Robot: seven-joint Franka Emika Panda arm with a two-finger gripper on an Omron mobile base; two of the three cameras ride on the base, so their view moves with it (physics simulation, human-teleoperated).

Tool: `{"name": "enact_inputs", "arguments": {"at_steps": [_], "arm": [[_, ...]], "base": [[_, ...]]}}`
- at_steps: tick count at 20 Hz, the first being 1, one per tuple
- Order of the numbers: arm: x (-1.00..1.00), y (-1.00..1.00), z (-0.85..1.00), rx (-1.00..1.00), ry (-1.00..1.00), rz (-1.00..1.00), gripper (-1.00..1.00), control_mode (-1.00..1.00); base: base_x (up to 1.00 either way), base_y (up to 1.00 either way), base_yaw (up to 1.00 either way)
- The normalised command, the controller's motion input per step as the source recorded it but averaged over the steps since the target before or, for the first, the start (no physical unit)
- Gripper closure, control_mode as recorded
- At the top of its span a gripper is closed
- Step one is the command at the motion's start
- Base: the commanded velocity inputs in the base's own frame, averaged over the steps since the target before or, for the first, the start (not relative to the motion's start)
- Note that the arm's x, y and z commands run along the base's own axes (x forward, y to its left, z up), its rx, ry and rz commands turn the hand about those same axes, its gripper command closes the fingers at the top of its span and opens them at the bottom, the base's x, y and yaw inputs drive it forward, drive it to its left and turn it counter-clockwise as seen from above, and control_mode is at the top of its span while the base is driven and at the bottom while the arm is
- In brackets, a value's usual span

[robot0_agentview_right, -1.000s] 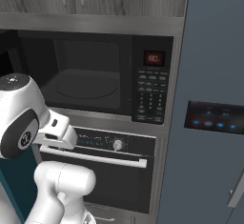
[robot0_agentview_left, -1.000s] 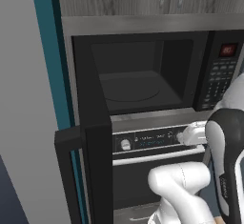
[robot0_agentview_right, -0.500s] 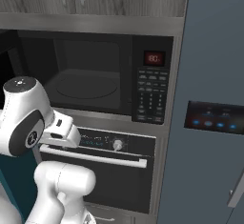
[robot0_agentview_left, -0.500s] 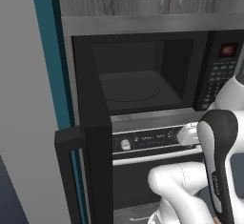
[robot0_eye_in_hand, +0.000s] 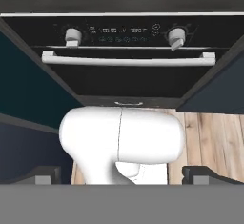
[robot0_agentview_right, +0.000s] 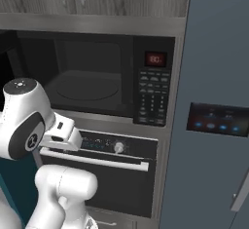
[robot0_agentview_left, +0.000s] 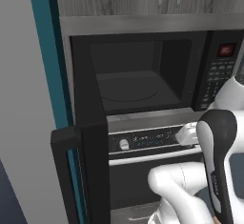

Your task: Place the sponge inside the microwave to prepare for sanitizing.

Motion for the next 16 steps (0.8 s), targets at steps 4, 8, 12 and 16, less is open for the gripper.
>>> {"name": "enact_inputs", "arguments": {"at_steps": [4, 8, 12, 16], "arm": [[0.00, 0.00, 0.00, 0.00, 0.00, 0.00, -1.00, 1.00], [0.00, 0.00, 0.00, 0.00, 0.00, 0.00, -1.00, 1.00], [0.00, 0.00, 0.00, 0.00, 0.00, 0.00, -1.00, 1.00], [0.00, 0.00, 0.00, 0.00, 0.00, 0.00, -1.00, 1.00]], "base": [[-0.45, -0.39, 0.00], [-0.36, -0.48, -0.01], [-0.33, -0.60, -0.11], [0.01, -0.93, -0.36]]}}
